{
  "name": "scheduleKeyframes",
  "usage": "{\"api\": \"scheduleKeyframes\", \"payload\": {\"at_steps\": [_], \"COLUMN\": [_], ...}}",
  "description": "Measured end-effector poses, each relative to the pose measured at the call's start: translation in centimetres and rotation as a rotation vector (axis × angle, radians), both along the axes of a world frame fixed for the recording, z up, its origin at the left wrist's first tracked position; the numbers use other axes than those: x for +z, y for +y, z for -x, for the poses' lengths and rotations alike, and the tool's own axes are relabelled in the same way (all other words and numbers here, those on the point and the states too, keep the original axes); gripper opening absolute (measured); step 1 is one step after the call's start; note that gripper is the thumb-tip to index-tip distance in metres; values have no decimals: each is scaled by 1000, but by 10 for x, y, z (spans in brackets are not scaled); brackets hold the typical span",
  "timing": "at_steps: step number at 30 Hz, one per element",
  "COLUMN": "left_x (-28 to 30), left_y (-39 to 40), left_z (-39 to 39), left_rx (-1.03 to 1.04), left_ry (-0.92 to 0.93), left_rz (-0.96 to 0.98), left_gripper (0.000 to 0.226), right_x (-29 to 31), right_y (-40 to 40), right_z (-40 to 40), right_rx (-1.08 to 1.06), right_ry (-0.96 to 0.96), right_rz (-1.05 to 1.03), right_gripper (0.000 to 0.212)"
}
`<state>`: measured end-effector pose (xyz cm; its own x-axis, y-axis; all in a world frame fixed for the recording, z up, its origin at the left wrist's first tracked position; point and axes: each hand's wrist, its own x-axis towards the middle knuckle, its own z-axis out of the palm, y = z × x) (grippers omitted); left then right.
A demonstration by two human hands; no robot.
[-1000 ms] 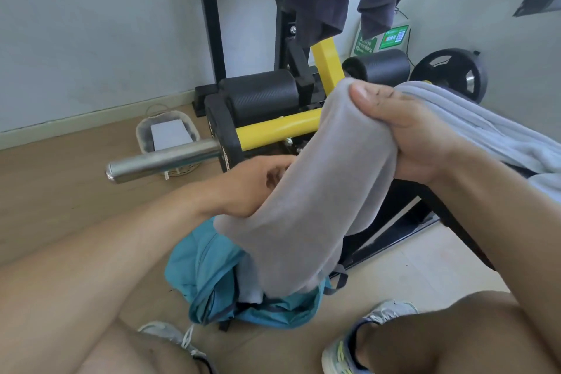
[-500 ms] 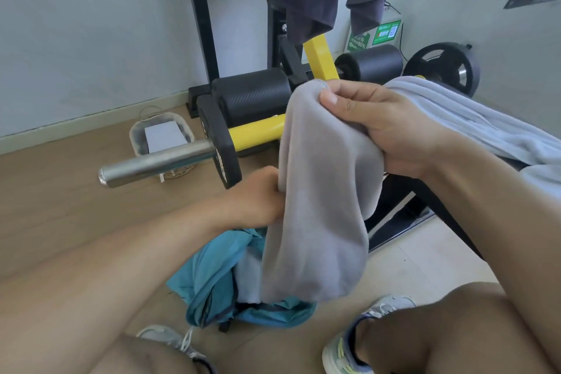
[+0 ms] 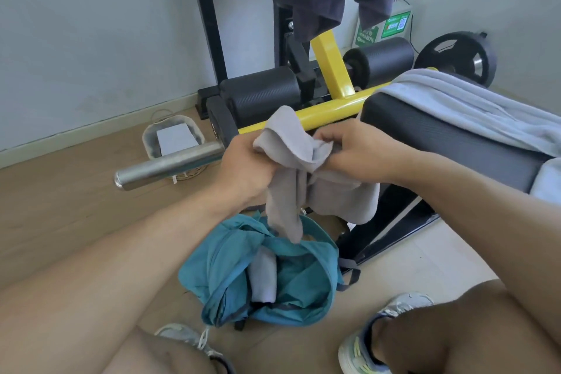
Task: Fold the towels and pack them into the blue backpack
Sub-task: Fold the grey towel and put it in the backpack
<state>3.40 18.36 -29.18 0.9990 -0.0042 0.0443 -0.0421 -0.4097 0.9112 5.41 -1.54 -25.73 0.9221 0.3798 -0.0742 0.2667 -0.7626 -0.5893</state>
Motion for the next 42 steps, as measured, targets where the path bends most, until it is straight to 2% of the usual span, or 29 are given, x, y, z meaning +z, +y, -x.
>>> {"api": "scheduleKeyframes", "payload": {"at_steps": [2,5,8,9,11,14,17,19,21,26,30,33,35,39,42], "left_x": [-2,-5,-4,-3,-5,-8,-13,-15,-16,-21,-23,-20,-18,-14,-5], "left_y": [2,7,8,7,9,14,13,11,11,17,18,23,26,24,15], "left_z": [-5,-10,-7,-5,-2,0,1,0,-2,-5,-4,-5,-4,-1,0], "left_rx": [41,-7,-155,-216,-324,-358,-291,-179,-123,-214,-211,-203,-221,-189,-114], "left_ry": [-14,78,191,229,242,206,160,124,110,192,184,166,210,265,322], "left_rz": [90,239,323,316,227,15,-144,-139,-120,-222,-254,-207,-163,-102,238], "left_gripper": [30,51,31,33,30,23,36,45,44,41,20,19,26,46,48], "right_x": [0,2,4,5,6,6,7,8,8,14,21,20,15,8,1], "right_y": [1,3,6,7,8,7,7,7,6,9,9,7,4,-2,2], "right_z": [-4,-9,-11,-11,-10,-10,-9,-6,-6,-2,1,-4,-10,-20,-18], "right_rx": [-103,-271,-280,-246,-167,-108,-94,-50,-25,-68,-104,-228,-381,-624,-643], "right_ry": [-25,-90,-131,-129,-120,-129,-76,23,98,202,216,46,-94,-125,-90], "right_rz": [-201,-506,-637,-658,-680,-679,-704,-769,-843,-973,-1075,-1042,-958,-887,-761], "right_gripper": [12,6,5,6,7,8,12,13,15,10,22,11,22,30,27]}}
